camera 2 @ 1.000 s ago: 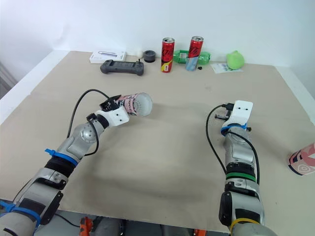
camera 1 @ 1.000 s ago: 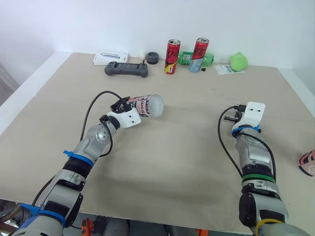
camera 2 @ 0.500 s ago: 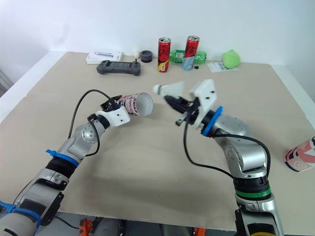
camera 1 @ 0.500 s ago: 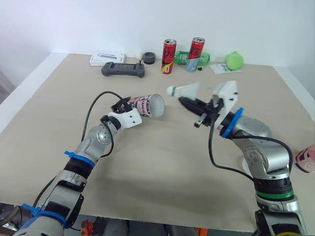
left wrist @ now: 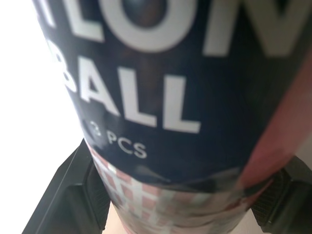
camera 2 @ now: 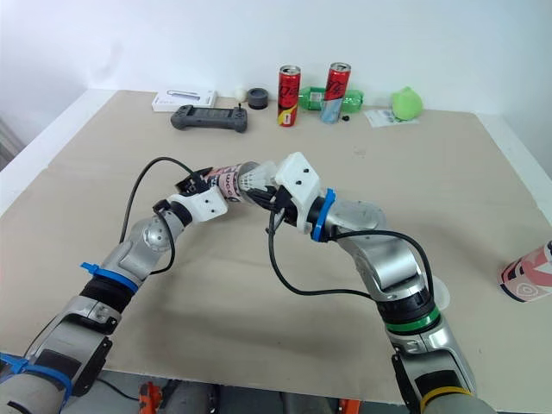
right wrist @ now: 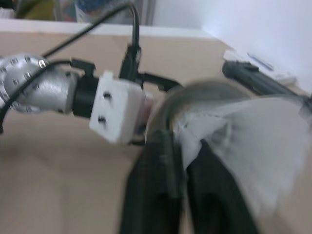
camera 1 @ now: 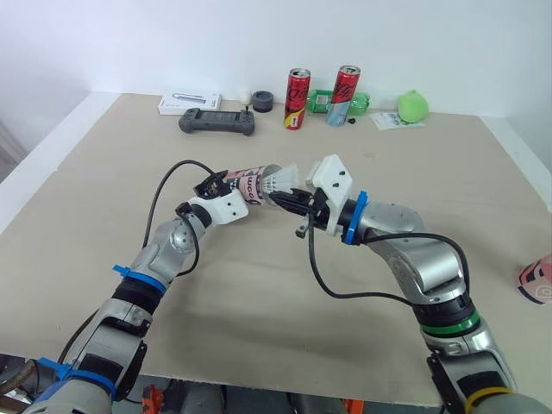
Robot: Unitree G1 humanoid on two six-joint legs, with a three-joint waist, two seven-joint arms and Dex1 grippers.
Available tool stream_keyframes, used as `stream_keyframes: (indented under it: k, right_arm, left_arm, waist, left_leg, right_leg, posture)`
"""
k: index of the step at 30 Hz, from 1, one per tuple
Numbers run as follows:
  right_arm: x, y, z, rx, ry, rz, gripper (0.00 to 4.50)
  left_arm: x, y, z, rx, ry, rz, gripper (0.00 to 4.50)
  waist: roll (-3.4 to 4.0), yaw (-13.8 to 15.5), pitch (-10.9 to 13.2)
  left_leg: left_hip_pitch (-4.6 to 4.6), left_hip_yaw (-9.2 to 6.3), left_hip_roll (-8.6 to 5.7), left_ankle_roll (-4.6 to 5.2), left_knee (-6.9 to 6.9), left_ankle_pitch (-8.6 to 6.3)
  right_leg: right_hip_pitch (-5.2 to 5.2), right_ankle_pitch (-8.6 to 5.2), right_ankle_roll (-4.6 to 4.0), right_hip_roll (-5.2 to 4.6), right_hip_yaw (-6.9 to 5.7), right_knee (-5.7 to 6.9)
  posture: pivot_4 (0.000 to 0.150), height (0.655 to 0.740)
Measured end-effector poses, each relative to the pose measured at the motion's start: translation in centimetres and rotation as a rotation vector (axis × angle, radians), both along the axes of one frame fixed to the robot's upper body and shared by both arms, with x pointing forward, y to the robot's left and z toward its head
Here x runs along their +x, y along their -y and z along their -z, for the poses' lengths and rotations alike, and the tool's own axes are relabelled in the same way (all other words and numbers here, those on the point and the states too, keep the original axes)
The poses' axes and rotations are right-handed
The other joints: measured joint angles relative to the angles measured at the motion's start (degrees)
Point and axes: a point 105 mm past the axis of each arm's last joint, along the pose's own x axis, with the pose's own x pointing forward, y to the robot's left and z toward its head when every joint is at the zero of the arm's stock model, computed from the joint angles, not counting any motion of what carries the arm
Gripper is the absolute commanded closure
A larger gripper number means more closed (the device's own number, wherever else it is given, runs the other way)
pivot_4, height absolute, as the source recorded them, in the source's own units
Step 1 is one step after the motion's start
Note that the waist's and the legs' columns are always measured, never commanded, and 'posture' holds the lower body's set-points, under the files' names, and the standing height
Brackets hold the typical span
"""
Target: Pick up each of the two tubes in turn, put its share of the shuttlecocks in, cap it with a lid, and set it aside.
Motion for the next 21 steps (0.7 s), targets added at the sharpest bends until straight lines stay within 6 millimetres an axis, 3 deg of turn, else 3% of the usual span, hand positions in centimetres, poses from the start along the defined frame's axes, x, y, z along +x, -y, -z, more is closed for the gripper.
stream_keyframes:
  k: [2,3,5,10,12,19,21]
  right_arm:
    - [-0.1,0.1,-0.2,0.001,-0.011,-0.019,1.75]
    - [-0.1,0.4,-0.5,-0.01,-0.014,-0.028,1.75]
    - [-0.1,0.9,-1.2,-0.028,-0.001,-0.032,2.06]
    - [0.8,2.2,-3.6,-0.187,0.089,-0.042,4.33]
    - [1.7,1.8,-3.3,-0.271,0.107,-0.052,4.47]
    - [3.9,-1.2,0.8,-0.524,0.103,-0.138,4.47]
    - [4.3,-1.7,0.9,-0.544,0.121,-0.145,4.47]
  left_arm:
    - [0.0,0.1,-0.1,-0.001,0.003,0.002,1.45]
    - [0.0,0.1,-0.1,-0.003,0.004,0.003,1.45]
    - [0.0,0.2,-0.1,-0.003,0.003,0.003,1.45]
    - [-0.1,0.8,0.0,-0.019,0.0,0.016,1.45]
    - [-0.1,1.0,0.0,-0.023,-0.001,0.021,1.45]
    - [-0.2,1.5,0.3,-0.032,-0.012,0.029,1.45]
    - [-0.2,1.6,0.4,-0.033,-0.016,0.029,1.45]
  waist:
    - [0.0,0.0,0.0]
    - [0.0,0.0,0.0]
    - [0.0,0.0,0.0]
    - [0.01,0.0,0.0]
    - [0.01,-0.1,0.0]
    - [0.01,-0.1,0.0]
    - [0.01,-0.1,0.0]
  left_leg:
    - [0.0,0.0,0.0,0.0,0.01,0.0]
    - [-0.01,0.0,-0.01,0.0,0.01,0.0]
    - [-0.01,0.0,-0.01,0.0,0.02,0.0]
    - [0.05,0.01,0.01,0.0,-0.01,0.0]
    - [0.06,0.02,0.02,0.0,-0.03,0.0]
    - [-0.13,0.02,-0.01,0.0,-0.06,0.0]
    - [-0.29,0.02,0.0,-0.01,-0.06,0.01]
  right_leg:
    - [0.0,0.0,0.0,0.0,0.0,0.0]
    - [0.0,0.01,-0.01,-0.01,0.0,0.0]
    - [0.0,0.01,-0.02,-0.01,0.0,0.0]
    - [-0.01,0.01,-0.03,0.01,-0.01,0.0]
    - [-0.03,0.01,-0.03,0.02,0.0,0.01]
    - [-0.22,0.02,-0.09,0.0,0.01,0.01]
    - [-0.38,0.2,-0.39,0.0,0.0,0.05]
  posture:
    - [0.15,0.74]
    - [0.15,0.74]
    - [0.15,0.74]
    - [0.15,0.74]
    - [0.15,0.74]
    - [0.15,0.74]
    - [0.15,0.74]
